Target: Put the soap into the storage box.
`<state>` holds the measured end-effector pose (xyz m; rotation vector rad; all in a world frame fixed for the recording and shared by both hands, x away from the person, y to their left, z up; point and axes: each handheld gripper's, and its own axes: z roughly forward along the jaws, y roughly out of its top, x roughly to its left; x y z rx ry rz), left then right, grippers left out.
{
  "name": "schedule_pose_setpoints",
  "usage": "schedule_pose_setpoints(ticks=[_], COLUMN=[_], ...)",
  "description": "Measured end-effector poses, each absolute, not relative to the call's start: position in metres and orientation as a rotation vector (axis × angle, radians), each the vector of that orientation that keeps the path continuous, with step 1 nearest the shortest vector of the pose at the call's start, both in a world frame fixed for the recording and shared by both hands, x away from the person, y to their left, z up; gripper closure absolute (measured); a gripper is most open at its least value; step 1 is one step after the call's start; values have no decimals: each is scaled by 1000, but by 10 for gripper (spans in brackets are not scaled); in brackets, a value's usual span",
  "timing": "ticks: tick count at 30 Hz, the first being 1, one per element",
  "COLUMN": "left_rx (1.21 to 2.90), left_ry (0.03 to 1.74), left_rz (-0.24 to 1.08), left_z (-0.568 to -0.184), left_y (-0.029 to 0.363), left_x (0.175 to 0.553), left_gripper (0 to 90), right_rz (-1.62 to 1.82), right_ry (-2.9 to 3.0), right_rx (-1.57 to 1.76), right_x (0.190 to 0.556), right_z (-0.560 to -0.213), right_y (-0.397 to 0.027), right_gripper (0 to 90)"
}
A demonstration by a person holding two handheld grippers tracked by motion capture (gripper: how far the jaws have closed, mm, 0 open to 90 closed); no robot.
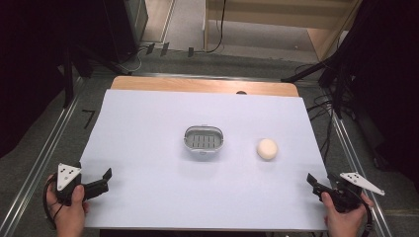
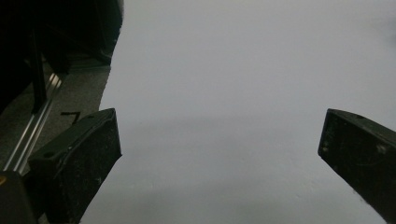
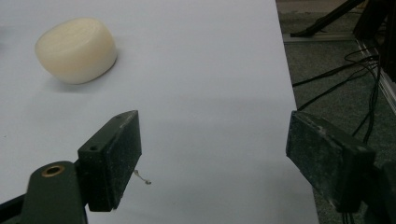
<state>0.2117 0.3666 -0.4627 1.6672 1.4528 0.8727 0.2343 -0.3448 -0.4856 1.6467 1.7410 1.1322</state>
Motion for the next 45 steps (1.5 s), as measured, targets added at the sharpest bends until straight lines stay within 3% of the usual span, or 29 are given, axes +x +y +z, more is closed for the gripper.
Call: schedule_pose_setpoints(ticks=[13,45], left_rx=[1698,1731], left_ry=[1455,1432], left_rz=[858,874], left_z=[-463,-464], left_y=[366,362], left_x=[214,214], left_gripper=[0,0], right_rz=[1160,898], right_ry=[1799,2143], right_rx=[1669,1716], right_x=[242,331], right_z=[-475,-452], right_y=[-332,-230], right_gripper=[170,141])
